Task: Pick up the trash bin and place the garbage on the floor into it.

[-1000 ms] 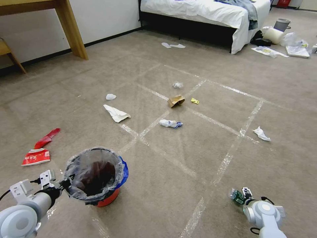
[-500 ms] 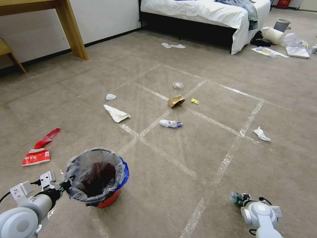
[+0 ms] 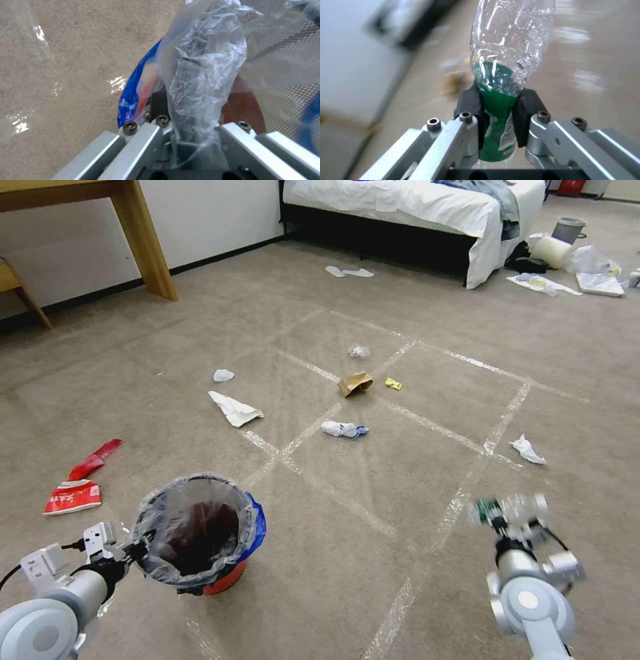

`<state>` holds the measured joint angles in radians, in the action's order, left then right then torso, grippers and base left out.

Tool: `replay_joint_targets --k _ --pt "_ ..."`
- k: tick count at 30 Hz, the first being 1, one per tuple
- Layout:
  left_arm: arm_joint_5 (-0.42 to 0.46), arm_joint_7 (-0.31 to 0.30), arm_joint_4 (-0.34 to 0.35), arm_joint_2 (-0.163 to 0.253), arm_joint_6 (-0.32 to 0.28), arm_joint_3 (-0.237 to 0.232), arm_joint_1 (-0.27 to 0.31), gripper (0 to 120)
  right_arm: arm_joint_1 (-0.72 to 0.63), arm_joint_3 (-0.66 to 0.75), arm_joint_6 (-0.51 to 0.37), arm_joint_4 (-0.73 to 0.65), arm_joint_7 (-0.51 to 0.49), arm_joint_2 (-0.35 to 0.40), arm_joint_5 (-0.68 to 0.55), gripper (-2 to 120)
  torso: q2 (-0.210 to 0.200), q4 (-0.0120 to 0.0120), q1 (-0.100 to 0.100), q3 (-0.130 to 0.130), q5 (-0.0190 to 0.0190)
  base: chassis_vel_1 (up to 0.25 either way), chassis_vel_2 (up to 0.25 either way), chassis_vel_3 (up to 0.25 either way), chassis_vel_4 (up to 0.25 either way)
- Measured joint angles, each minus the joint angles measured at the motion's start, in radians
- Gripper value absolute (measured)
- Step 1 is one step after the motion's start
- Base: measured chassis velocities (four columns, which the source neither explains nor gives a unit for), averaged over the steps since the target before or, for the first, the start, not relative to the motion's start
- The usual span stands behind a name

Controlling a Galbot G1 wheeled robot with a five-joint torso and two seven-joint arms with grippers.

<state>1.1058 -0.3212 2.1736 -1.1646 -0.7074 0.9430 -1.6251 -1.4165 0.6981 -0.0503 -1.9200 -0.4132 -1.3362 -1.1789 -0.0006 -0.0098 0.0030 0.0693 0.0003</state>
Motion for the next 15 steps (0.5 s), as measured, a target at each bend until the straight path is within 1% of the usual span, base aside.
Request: replay_joint_targets --k 1,2,3,4,5,6,7,8,9,11,12,13,14,15 --pt "0.000 0.000 0.000 0.000 0.000 0.000 0.000 1 0.000 0.000 0.000 0.000 0.000 0.000 0.000 16 0.000 0.0000 0.000 0.000 0.0000 0.000 0.000 0.000 0.000" --pt "0.004 -0.001 0.001 0.004 0.000 -0.003 0.007 1 0.003 -0.067 0.017 -0.085 0.055 0.039 0.045 16 0.000 0.0002 0.000 0.000 -0.0004 0.000 0.000 0.000 0.000" --pt "0.004 -0.001 0.001 0.004 0.000 -0.003 0.007 1 0.003 -0.067 0.017 -0.085 0.055 0.039 0.045 16 0.000 0.0002 0.000 0.000 -0.0004 0.000 0.000 0.000 0.000" --pt "0.010 -0.002 0.001 0.010 -0.002 -0.005 0.014 1 0.027 -0.157 0.034 -0.177 0.124 0.113 0.080 16 0.000 0.0002 0.000 0.000 -0.0003 0.000 0.000 0.000 0.000" --pt "0.017 -0.003 0.004 0.017 -0.003 -0.006 0.017 1 0.065 -0.237 0.047 -0.228 0.182 0.204 0.101 16 0.000 0.0004 0.000 0.000 -0.0004 0.000 0.000 0.000 0.000" --pt "0.017 -0.003 0.004 0.017 -0.003 -0.006 0.017 1 0.065 -0.237 0.047 -0.228 0.182 0.204 0.101 16 0.000 0.0004 0.000 0.000 -0.0004 0.000 0.000 0.000 0.000" --pt "0.020 -0.004 0.004 0.022 -0.003 -0.006 0.019 1 0.098 -0.294 0.056 -0.251 0.224 0.268 0.104 16 0.000 0.0003 0.000 0.000 -0.0003 0.000 0.000 0.000 0.000" --pt "0.027 -0.006 0.005 0.032 -0.005 -0.009 0.027 1 0.170 -0.403 0.069 -0.282 0.296 0.350 0.105 16 0.000 0.0005 0.000 0.000 -0.0003 0.000 0.000 0.000 0.000" --pt "0.027 -0.006 0.005 0.032 -0.005 -0.009 0.027 1 0.170 -0.403 0.069 -0.282 0.296 0.350 0.105 16 0.000 0.0005 0.000 0.000 -0.0003 0.000 0.000 0.000 0.000" --pt "0.038 -0.013 -0.004 0.046 -0.009 -0.022 0.048 1 0.266 -0.542 0.081 -0.302 0.363 0.418 0.109 16 0.000 0.0000 0.000 0.000 -0.0002 0.000 0.000 0.000 0.000" --pt "0.038 -0.013 -0.004 0.046 -0.009 -0.022 0.048 1 0.266 -0.542 0.081 -0.302 0.363 0.418 0.109 16 0.000 0.0000 0.000 0.000 -0.0002 0.000 0.000 0.000 0.000" --pt "0.040 -0.014 -0.005 0.048 -0.010 -0.024 0.051 1 0.306 -0.598 0.084 -0.303 0.378 0.438 0.113 16 0.000 -0.0002 0.000 0.000 -0.0005 0.000 0.000 0.000 0.000" --pt "0.043 -0.016 -0.005 0.049 -0.012 -0.024 0.051 1 0.388 -0.705 0.094 -0.292 0.403 0.467 0.118 16 0.000 0.0000 0.000 0.000 0.0000 0.000 0.000 0.000 0.000" --pt "0.043 -0.016 -0.005 0.049 -0.012 -0.024 0.051 1 0.388 -0.705 0.094 -0.292 0.403 0.467 0.118 16 0.000 0.0000 0.000 0.000 0.0000 0.000 0.000 0.000 0.000"
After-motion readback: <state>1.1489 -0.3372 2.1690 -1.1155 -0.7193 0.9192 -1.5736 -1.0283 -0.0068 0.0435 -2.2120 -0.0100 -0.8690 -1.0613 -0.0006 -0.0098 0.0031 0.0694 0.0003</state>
